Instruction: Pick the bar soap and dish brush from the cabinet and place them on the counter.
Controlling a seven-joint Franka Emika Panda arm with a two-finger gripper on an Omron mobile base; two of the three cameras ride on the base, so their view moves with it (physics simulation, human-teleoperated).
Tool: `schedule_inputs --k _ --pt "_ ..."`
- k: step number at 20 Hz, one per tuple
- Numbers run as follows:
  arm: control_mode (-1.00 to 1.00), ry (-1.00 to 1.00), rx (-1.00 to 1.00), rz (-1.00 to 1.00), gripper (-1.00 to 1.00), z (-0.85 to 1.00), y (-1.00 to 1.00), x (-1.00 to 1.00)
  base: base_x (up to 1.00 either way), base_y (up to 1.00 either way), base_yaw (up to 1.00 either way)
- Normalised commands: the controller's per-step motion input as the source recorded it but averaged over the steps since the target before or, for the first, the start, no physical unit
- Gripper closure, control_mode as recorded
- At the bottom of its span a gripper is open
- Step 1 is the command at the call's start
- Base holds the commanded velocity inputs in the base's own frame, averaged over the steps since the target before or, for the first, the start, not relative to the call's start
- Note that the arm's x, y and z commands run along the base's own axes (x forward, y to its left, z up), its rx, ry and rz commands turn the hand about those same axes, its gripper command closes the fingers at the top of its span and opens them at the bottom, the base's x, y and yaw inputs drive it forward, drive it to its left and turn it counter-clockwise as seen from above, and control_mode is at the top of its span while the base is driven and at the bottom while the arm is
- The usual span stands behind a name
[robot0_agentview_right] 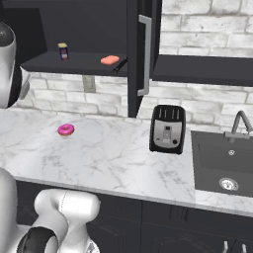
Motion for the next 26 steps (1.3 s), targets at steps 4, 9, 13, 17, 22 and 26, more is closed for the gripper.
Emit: schedule_inputs --k 4,9,13,17,22,26 --pt "-1.00 -0.20 -0.24 -0.01 -1.00 0.00 -0.45 -0.26 0.00 0.00 0.00" --pt "-1.00 -0.01 -0.15 -0.01 -1.00 0.09 -0.48 -0.05 0.00 0.00 0.00" --pt "-1.00 -0.10 -0.20 0.00 -1.00 0.12 -0.28 0.00 0.00 0.00 0.00" --pt "-1.00 -0.18 -0.31 0.00 -1.00 0.00 -0.19 0.00 0.00 0.00 0.00" --pt "-1.00 -0.19 -0.34 -0.02 -1.00 0.00 -0.24 0.00 0.00 0.00 0.00" --pt "-1.00 -0.12 -0.24 0.00 -1.00 0.00 -0.35 0.00 0.00 0.00 0.00"
